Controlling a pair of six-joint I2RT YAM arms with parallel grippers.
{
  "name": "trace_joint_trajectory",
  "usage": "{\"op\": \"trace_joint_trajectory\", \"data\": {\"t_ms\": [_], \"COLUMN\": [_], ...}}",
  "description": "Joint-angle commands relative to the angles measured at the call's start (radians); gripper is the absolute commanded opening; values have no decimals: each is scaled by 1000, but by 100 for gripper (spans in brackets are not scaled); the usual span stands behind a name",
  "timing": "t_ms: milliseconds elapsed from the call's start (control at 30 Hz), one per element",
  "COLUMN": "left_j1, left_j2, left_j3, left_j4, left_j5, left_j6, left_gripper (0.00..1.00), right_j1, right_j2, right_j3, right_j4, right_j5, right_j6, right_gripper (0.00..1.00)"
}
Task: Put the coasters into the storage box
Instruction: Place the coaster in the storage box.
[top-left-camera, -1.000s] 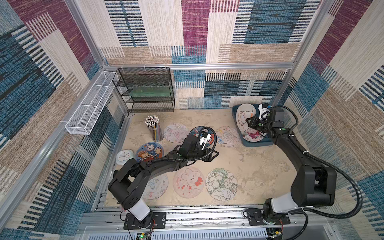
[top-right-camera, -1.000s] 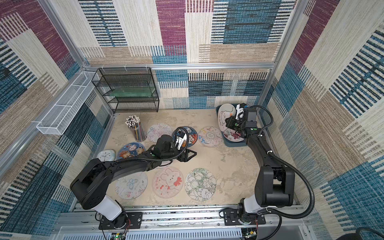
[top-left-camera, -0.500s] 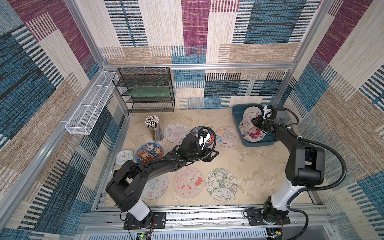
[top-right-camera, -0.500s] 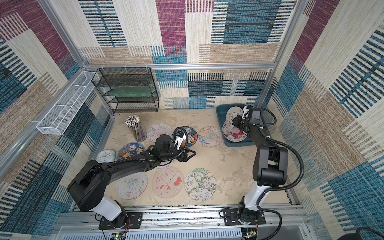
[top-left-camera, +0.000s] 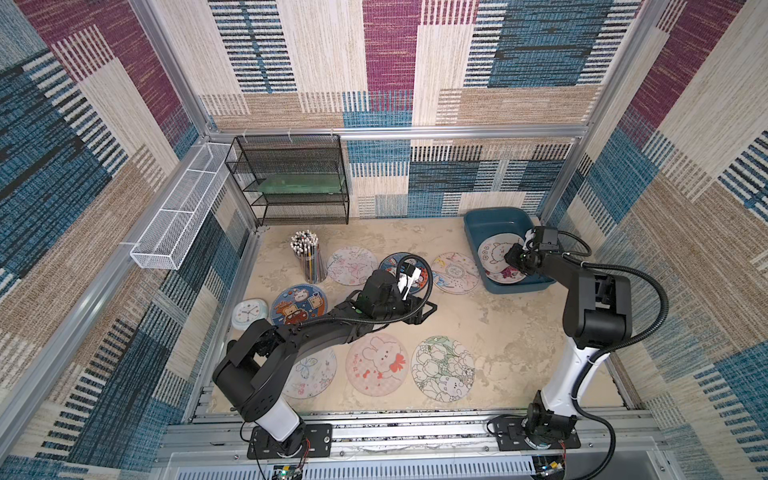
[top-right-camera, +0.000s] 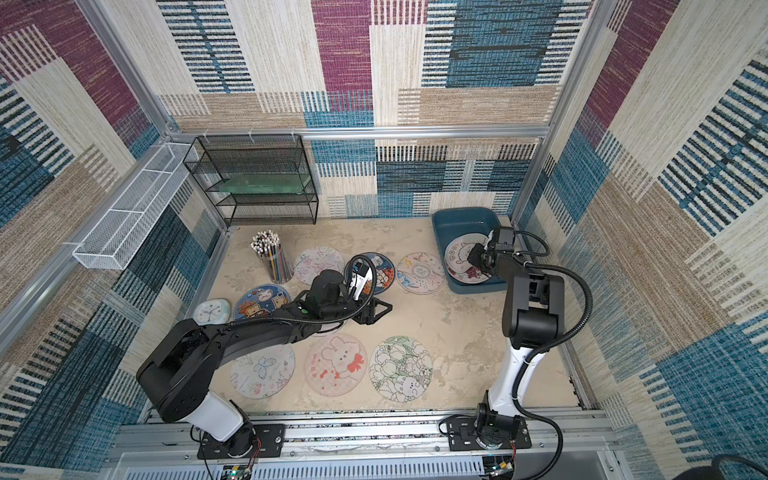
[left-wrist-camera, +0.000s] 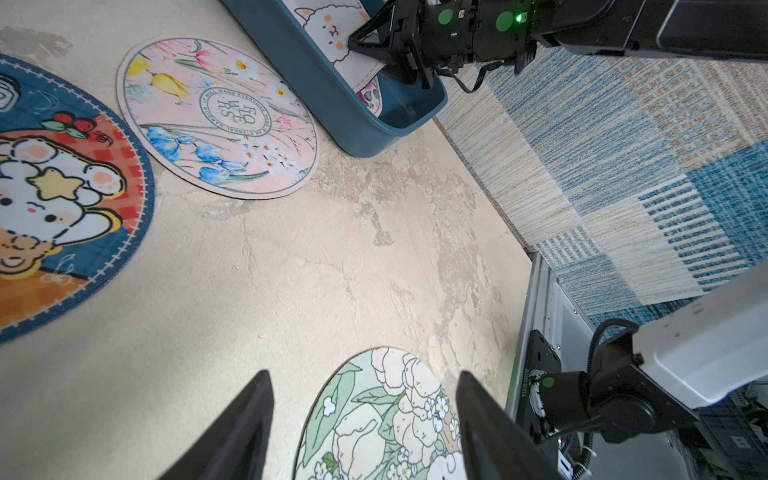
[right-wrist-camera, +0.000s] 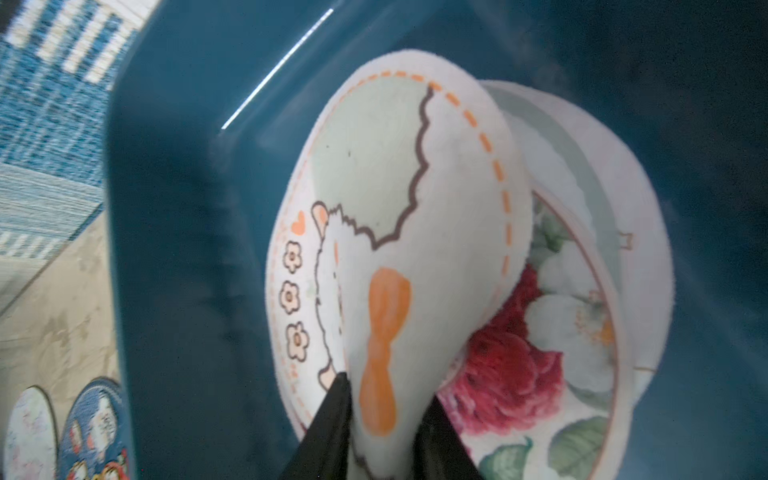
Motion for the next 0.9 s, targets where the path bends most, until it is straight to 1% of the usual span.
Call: {"op": "trace_joint_trajectory", "data": {"t_ms": [0, 100, 233, 333, 500, 600, 667, 767, 867], "left_j1": [1, 0, 0, 0, -1, -5, -11, -19, -41], "left_j2": [3, 3, 8, 10, -3, -14, -19, -23, -32], "left_j3": [-1, -4, 0, 13, 12, 5, 1, -13, -23], "left_j4": [11, 12, -1, -40, -89, -117, -150, -180, -208], "left_j5": [-7, -13, -29, -42, -33, -39, -52, -59, -62], "left_j6": [25, 25, 27, 38, 57, 58, 57, 43, 42], "left_gripper": [68, 69, 69, 69, 69, 69, 69, 69, 69], "right_j1": [2, 3, 1, 0, -8, -10, -10, 7, 44], "right_j2": [2, -21, -62, -100, -189, -263, -317, -390, -465], "right_j3": [8, -3, -8, -14, -59, -118, -165, -237, -287], "right_j4": [-19, -22, -45, -69, -99, -106, -107, -114, -146], "right_j5": [91, 118, 170, 204, 193, 161, 107, 39, 39], "right_j6": [-17, -20, -23, -24, -14, -6, 0, -1, -24], "right_gripper": [47, 61, 74, 81, 82, 82, 82, 82, 82]}}
